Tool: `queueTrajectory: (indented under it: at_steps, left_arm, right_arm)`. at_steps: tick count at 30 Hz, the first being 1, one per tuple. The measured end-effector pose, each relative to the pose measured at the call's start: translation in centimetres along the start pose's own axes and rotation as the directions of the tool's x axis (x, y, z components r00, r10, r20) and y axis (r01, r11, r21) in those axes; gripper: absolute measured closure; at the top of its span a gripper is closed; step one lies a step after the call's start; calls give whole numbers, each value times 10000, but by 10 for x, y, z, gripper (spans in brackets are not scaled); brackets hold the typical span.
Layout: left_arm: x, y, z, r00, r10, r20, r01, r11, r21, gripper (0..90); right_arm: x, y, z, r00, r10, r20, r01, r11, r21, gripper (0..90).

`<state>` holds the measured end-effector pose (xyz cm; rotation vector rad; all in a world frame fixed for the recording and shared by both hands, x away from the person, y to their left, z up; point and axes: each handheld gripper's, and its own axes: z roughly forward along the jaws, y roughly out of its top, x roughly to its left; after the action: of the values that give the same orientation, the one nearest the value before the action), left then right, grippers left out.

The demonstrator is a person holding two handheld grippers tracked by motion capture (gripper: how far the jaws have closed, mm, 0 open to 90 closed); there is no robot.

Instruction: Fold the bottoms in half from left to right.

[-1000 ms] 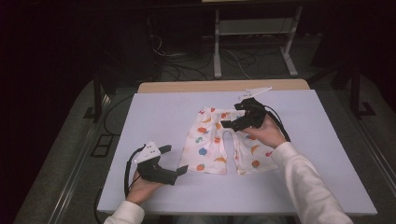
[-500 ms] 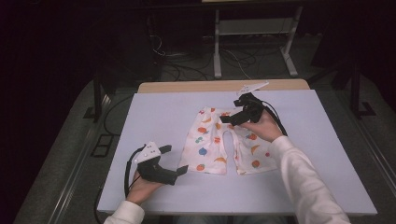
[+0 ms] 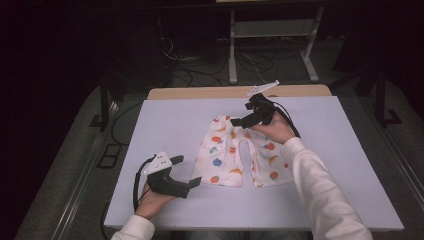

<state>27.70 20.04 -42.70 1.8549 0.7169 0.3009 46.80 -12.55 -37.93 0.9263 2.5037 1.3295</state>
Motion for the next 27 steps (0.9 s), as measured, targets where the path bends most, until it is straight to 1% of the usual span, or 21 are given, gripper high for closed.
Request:
queueTrajectory:
  at_steps: [3,16,20,23,27]
  left_arm:
    - [0,0,0,10000,-2,12,2,10000,-24,0]
    - [0,0,0,10000,-12,55,12,10000,-46,0]
    - [0,0,0,10000,-21,65,21,10000,-51,0]
    - [0,0,-1,10000,-10,61,11,10000,-51,0]
    - [0,0,-1,10000,-14,71,15,10000,-64,0]
  right_arm:
    - [0,5,4,10000,-49,-2,49,10000,61,0]
    - [-1,24,15,9998,-215,4,215,9998,35,0]
    - [-2,30,20,9998,-215,30,214,9997,122,0]
    - [-3,33,23,9998,-202,34,202,9998,62,0]
    - [-5,37,29,9998,-200,38,199,9997,163,0]
